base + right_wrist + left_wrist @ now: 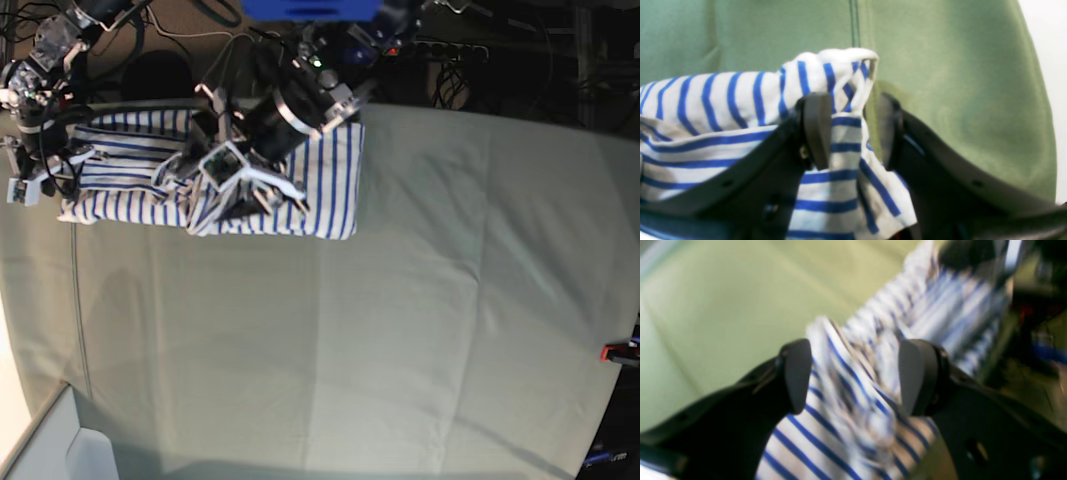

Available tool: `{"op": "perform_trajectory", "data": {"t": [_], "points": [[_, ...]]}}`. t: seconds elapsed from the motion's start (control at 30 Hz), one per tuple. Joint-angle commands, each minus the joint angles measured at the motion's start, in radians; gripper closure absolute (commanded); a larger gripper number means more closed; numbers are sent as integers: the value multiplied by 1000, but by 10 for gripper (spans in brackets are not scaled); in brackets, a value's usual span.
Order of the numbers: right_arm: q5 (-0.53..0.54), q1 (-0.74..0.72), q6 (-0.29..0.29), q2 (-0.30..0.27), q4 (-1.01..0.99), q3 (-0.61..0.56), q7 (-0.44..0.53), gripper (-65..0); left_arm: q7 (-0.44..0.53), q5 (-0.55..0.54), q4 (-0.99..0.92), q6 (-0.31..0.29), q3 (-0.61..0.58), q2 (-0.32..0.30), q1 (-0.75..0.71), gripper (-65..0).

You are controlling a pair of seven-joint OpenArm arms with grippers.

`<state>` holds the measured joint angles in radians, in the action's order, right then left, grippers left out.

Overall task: Layout the t-shirt on the table in an organized manner, then fold the t-shirt properly
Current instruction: 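Fold the shirt end with the left gripper toward the right gripper, then release the shirt with the left gripper and lift it away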

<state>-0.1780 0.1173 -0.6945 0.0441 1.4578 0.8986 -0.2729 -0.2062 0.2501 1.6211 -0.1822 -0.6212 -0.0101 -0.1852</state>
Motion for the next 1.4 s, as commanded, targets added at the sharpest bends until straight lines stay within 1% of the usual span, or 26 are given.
{"op": "perform_trajectory", "data": {"t": [0.0,0.07,0.2,0.3,0.4,0.53,0.63,0.7,0.9,1.07,1.17,1.27,1.37], "points": [[16,-5,-4,-13,17,1,24,-244,20,-2,37,2,5,-9,0,-368],[16,-8,-4,-13,17,1,24,-241,24,-2,60,2,42,-34,-13,-318],[16,-12,-4,-11,17,1,27,-244,20,-2,44,-6,111,-32,-33,-203],[16,-21,-4,-11,19,1,31,-244,23,-2,-5,-6,117,-31,-33,-158],[16,-35,-4,-11,19,3,27,-242,23,-2,-32,2,117,-29,-29,-152],[16,-35,-4,-11,19,1,30,-240,18,-1,-101,2,119,28,-23,-152],[16,-38,-4,-11,19,1,30,-240,18,-1,-175,-6,106,49,25,-152],[16,-38,-4,-11,19,1,30,-240,18,-1,-232,-6,54,71,59,-152],[16,-40,-4,-13,19,1,31,-241,24,-1,-339,-3,-101,81,161,-152],[16,-35,-4,-8,70,3,31,-244,29,-2,-402,-7,-153,91,214,-152],[18,-40,-4,17,113,6,25,-247,72,-2,-410,-7,-157,111,223,-153],[18,-38,-4,32,157,4,24,-292,124,-2,-407,-7,-157,114,226,-153],[18,-34,-4,43,180,3,22,-377,158,-2,-359,-7,-156,108,226,-153]]}}
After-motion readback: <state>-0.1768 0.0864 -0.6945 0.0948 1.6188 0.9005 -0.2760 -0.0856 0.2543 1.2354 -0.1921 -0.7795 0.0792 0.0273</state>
